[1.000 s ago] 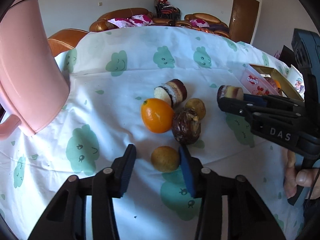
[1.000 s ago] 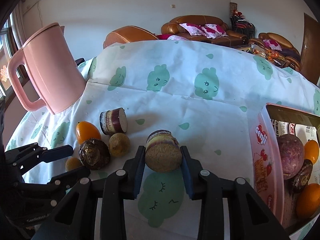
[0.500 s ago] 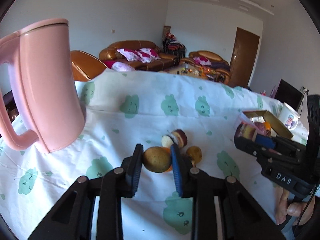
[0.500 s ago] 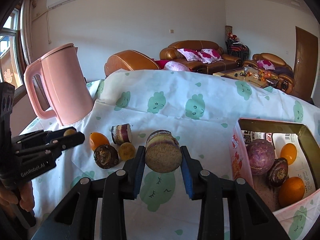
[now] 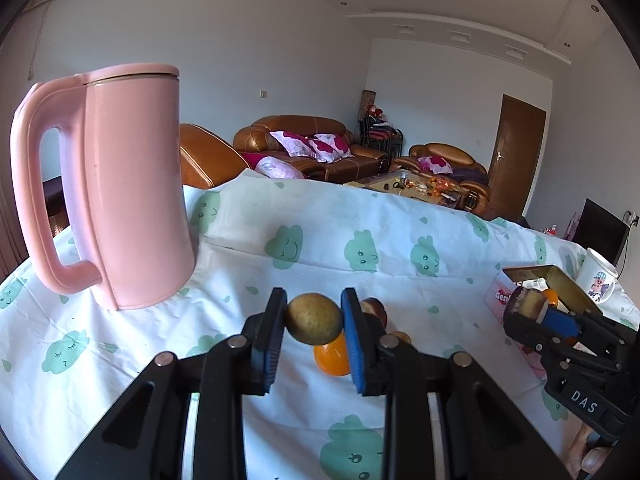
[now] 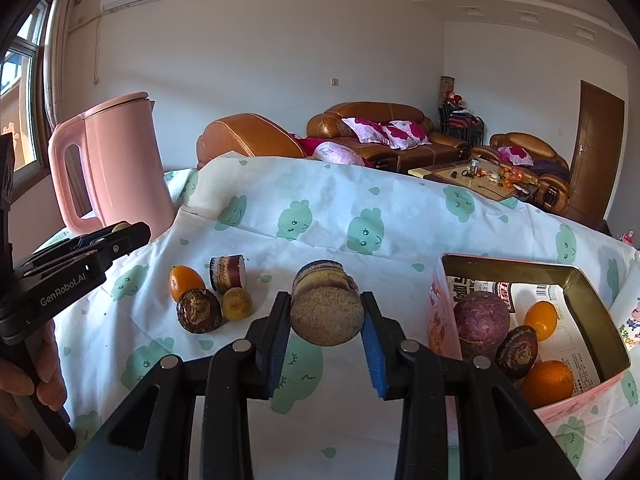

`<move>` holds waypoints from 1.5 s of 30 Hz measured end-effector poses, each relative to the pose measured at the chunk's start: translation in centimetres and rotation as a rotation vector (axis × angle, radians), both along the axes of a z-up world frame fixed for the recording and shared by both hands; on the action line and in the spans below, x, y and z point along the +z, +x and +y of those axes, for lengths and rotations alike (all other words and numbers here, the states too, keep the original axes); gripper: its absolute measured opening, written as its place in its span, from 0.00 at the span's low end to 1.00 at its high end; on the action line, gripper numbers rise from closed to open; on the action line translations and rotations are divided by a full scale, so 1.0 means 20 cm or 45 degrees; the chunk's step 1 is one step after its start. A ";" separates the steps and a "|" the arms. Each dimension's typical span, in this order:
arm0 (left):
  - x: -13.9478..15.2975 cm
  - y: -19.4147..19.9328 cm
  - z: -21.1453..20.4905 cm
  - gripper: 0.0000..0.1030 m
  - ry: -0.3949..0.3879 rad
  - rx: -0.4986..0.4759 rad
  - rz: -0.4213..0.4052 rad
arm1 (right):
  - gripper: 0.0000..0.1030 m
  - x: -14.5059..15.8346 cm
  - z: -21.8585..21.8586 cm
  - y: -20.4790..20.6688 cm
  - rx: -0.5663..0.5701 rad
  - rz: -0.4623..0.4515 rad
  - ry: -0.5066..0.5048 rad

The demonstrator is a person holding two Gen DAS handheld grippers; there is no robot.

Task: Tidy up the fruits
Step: 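Carry the cake roll and yellow fruit over the tin box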

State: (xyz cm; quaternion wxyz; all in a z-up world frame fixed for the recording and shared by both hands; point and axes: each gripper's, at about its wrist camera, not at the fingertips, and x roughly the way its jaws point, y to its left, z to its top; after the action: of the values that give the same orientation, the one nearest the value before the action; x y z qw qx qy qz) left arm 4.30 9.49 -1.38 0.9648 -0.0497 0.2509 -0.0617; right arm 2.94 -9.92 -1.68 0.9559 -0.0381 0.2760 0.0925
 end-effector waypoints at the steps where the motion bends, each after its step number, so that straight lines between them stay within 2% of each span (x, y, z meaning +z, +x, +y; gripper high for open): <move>1: 0.00 0.00 -0.02 0.29 0.007 -0.001 0.005 | 0.35 0.00 -0.01 0.00 -0.003 -0.001 0.002; 5: 0.00 -0.02 -0.09 0.29 0.048 0.003 -0.010 | 0.35 0.02 -0.07 -0.03 -0.020 -0.017 -0.005; 11: 0.00 -0.03 -0.22 0.29 0.048 -0.035 0.008 | 0.35 0.02 -0.18 -0.04 -0.064 -0.015 -0.017; 22: 0.02 -0.05 -0.59 0.29 0.067 -0.169 0.008 | 0.35 0.06 -0.45 -0.06 -0.173 -0.067 -0.040; 30: 0.05 -0.03 -0.89 0.29 0.052 -0.284 -0.002 | 0.35 0.10 -0.77 -0.04 -0.322 -0.095 -0.023; 37: 0.05 -0.02 -1.16 0.29 0.068 -0.367 0.008 | 0.35 0.09 -1.03 -0.02 -0.431 -0.074 -0.016; 45: 0.01 0.02 -1.42 0.29 0.120 -0.405 0.082 | 0.35 0.06 -1.13 0.00 -0.443 -0.037 -0.079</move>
State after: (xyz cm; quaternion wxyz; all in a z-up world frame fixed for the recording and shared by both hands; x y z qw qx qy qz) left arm 4.78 -18.99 -1.27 0.9355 0.0340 0.2891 -0.2001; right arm 2.94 -32.50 -0.40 0.9598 -0.0206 0.2672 -0.0834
